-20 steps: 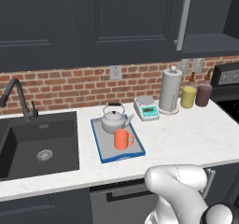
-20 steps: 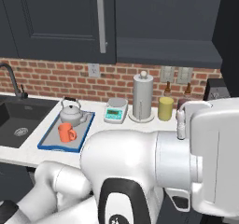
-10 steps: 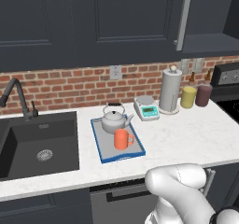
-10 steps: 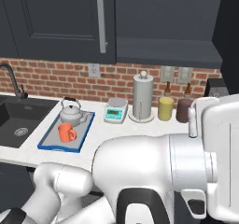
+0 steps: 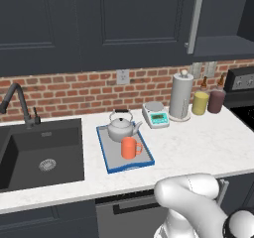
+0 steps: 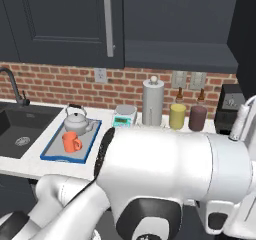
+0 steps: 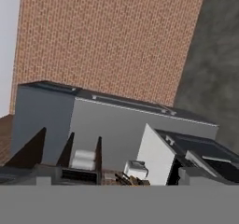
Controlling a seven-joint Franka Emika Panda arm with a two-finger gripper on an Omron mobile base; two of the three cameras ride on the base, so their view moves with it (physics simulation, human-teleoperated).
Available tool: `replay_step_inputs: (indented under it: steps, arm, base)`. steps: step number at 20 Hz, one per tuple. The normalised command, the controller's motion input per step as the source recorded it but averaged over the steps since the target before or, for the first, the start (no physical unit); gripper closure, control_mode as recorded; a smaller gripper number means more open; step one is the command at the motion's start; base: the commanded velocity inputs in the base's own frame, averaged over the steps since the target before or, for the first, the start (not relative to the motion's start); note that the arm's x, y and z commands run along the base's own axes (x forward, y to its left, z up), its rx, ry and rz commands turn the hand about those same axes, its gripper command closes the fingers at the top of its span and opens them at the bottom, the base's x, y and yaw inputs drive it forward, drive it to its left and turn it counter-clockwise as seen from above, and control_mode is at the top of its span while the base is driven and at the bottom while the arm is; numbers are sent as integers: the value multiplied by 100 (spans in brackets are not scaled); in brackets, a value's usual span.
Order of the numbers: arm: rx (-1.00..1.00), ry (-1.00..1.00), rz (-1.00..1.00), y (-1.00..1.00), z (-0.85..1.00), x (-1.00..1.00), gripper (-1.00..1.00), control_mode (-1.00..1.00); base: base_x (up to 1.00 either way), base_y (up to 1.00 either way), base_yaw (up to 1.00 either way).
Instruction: Pick the kettle from the counter and place it on the tray. Then pick the mug from the cabinet and place it on the tray. Then close the cabinet doors.
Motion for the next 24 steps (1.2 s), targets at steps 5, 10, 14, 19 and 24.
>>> replay_step_inputs:
  steps: [5, 10, 14, 19, 24]
  arm:
    - [23, -6, 13, -15, 8, 9, -100, -100]
    - [2, -7, 15, -30, 0, 0, -100, -100]
    - [0, -5, 15, -27, -4, 1, -100, -100]
    - [0, -1, 13, -19, -12, 17, -100, -100]
    - [-7, 0, 10, -13, -18, 31, -100, -100]
  base:
    - [0, 0, 0]
    - [0, 0, 0]
    - [0, 0, 0]
    - [0, 0, 0]
    - [0, 0, 0]
